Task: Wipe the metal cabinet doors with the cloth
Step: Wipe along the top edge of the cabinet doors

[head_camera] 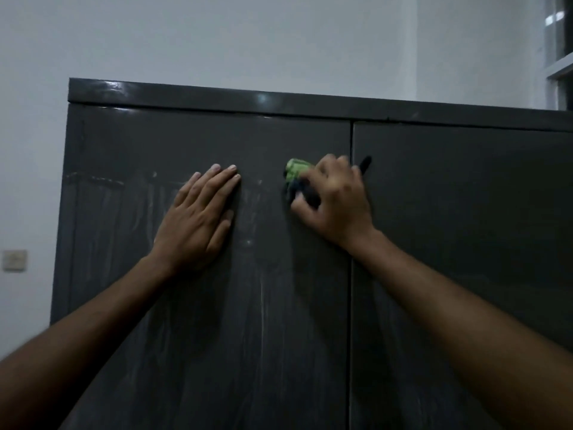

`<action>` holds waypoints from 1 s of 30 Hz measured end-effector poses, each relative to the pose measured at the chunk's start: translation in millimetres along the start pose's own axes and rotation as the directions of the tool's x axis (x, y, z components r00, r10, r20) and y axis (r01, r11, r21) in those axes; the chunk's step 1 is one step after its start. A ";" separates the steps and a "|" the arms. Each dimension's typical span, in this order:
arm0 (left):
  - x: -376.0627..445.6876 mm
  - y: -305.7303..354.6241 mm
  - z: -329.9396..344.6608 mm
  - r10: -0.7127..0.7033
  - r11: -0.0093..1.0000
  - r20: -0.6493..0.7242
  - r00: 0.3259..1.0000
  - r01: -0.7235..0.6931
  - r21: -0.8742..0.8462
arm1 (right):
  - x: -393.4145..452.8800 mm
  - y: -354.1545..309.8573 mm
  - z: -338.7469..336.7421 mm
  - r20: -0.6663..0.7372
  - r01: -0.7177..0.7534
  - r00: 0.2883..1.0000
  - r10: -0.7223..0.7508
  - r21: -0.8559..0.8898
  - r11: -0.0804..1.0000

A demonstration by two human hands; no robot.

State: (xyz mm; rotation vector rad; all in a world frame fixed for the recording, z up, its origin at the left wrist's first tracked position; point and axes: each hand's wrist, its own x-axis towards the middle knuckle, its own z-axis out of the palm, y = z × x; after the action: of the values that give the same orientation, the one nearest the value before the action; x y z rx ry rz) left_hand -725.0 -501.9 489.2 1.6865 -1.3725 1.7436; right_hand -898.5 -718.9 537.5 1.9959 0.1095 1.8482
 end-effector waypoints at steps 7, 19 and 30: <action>-9.2 -18.3 -14.6 -0.012 0.995 -0.055 0.998 0.006 -0.103 | -47.7 -73.0 15.7 0.189 0.365 0.901 -0.391 0.157 0.918; -41.6 -110.7 -51.5 0.004 1.000 -0.012 1.000 -0.004 -0.002 | -15.5 -124.5 41.3 0.087 0.176 0.979 -0.186 0.111 0.978; -61.8 -169.5 -60.1 0.056 0.998 -0.017 0.998 -0.056 -0.017 | 39.5 -159.4 61.8 -0.109 -0.273 0.956 0.273 0.014 0.962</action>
State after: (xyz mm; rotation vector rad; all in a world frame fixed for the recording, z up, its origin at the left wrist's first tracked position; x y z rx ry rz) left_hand -610.0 -351.8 509.7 1.6356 -1.4371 1.7662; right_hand -799.1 -575.9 516.6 1.9901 -0.1444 2.1269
